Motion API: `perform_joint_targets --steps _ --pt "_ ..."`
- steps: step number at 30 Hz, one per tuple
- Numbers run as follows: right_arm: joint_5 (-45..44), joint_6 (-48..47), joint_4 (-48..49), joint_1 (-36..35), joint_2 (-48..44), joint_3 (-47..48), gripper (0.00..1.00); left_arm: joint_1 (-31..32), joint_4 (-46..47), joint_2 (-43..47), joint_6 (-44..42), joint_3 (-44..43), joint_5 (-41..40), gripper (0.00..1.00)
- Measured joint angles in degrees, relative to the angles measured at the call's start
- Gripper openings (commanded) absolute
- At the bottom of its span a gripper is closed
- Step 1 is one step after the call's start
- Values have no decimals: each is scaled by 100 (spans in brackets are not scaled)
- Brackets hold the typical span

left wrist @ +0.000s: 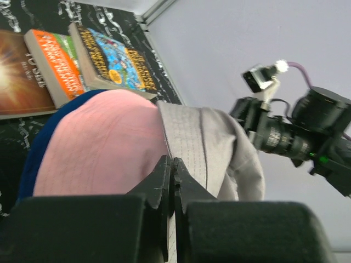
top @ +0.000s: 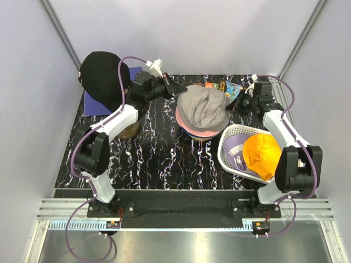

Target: Stack the hats

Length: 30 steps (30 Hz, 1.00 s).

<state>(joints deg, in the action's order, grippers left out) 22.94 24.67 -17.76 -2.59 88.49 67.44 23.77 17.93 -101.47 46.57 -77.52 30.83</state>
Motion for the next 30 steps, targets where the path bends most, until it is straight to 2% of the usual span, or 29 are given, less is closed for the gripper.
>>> perform_joint_targets --steps 10,20,30 --pt "166 -52 -404 2 -697 33 11 -103 -846 -98 -426 -122 -273 0" --pt "516 -52 -463 4 280 509 9 -103 -1550 -802 -1067 -907 -616 0" --pt "476 -105 -498 9 442 599 8 -55 -1591 -1198 -1322 -1051 -699 0"
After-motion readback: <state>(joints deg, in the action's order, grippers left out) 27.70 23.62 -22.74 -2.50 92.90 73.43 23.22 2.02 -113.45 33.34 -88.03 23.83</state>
